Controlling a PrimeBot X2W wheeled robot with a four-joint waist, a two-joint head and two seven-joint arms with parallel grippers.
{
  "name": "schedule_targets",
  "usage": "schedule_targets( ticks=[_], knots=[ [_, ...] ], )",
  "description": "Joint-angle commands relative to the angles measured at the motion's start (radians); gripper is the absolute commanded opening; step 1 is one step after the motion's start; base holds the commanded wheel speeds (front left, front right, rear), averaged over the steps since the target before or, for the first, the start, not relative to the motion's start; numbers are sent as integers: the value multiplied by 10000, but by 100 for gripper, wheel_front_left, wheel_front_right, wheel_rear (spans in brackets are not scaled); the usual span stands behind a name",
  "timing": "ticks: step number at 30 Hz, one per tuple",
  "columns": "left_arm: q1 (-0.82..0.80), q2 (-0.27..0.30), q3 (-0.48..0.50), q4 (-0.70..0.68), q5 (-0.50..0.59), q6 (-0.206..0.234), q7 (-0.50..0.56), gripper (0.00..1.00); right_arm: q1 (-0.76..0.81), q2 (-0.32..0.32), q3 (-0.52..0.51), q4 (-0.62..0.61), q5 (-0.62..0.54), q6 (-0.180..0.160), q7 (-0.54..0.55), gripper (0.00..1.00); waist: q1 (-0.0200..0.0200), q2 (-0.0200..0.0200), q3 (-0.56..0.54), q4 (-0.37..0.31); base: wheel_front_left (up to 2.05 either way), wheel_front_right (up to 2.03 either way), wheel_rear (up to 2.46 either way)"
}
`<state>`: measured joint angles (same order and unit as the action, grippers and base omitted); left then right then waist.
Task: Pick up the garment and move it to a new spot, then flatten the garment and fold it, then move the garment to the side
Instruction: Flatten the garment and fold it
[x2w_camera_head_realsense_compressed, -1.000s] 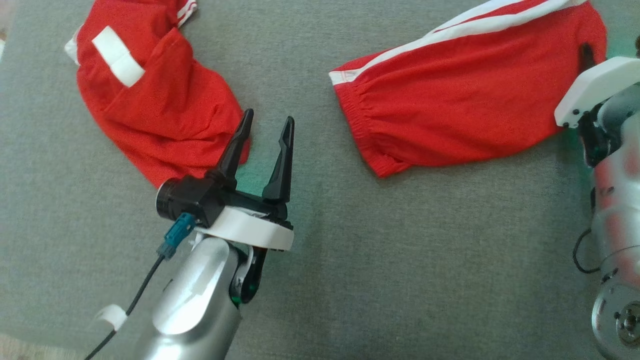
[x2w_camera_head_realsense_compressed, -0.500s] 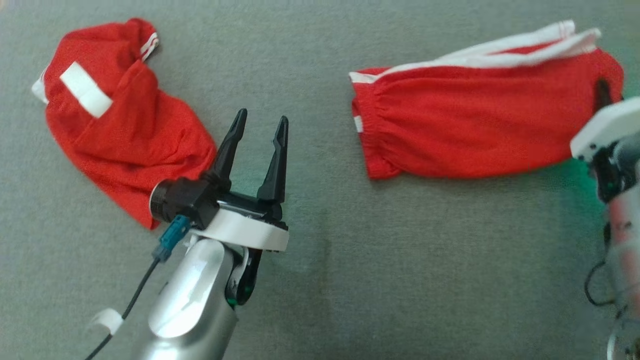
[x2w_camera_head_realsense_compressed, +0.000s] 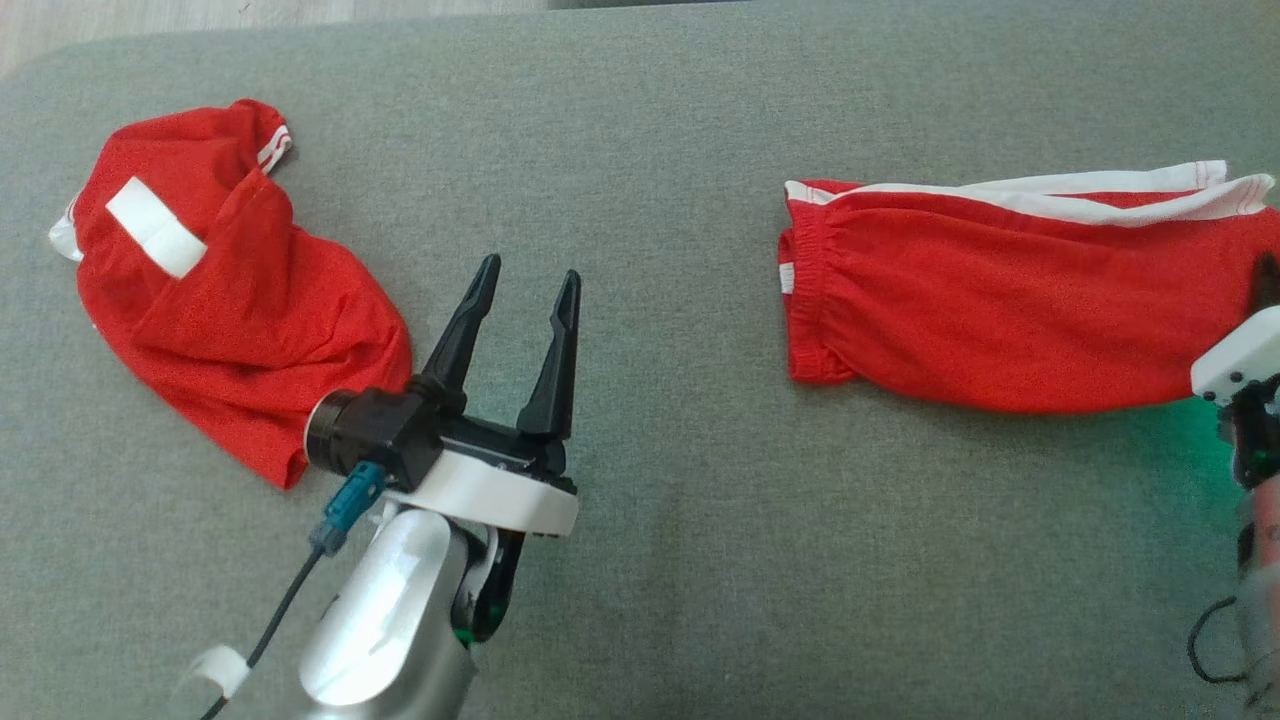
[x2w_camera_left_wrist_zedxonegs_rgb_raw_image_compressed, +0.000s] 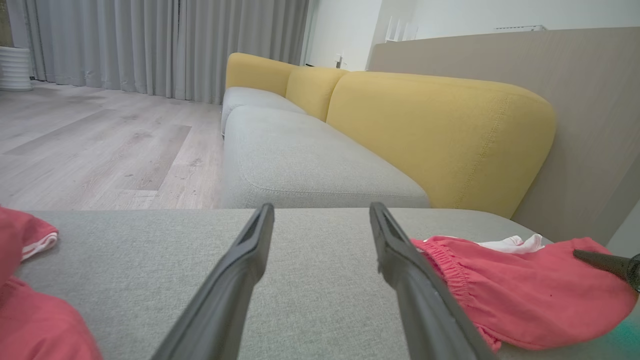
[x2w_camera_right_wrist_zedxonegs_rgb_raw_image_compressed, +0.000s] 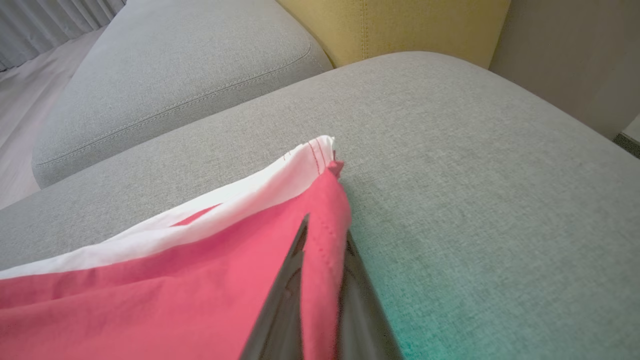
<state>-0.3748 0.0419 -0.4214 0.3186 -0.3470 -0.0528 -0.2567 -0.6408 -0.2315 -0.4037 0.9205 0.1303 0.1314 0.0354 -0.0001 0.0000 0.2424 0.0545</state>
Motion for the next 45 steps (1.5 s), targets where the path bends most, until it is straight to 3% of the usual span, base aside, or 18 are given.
schedule_targets(
  ticks=[1,7,14,22,30,45],
  knots=[
    [-47,84,317,-324,136,-22,-51,100,-119,-10,92,-429,-143,-7,-91,0,1,0,19,24,0,0,0],
    [-37,84,287,-269,122,-38,-51,100,-95,209,18,-441,-298,-7,-234,0,1,0,-16,93,0,0,0],
    [72,84,365,-151,165,-11,-51,100,-76,682,773,-676,33,-7,-823,0,1,0,-439,153,0,0,0],
    [366,83,463,-97,103,51,-51,100,135,1199,3166,-1604,1602,-7,-1598,0,1,0,-1069,415,0,0,0],
    [606,83,506,-46,80,82,-51,100,612,1217,5456,-2375,2959,-7,-1795,0,1,0,-1307,752,0,0,0],
    [744,83,520,-29,67,109,-51,100,609,1041,8791,-932,3694,-7,-1728,0,1,0,-1362,1031,0,0,0]
  ],
)
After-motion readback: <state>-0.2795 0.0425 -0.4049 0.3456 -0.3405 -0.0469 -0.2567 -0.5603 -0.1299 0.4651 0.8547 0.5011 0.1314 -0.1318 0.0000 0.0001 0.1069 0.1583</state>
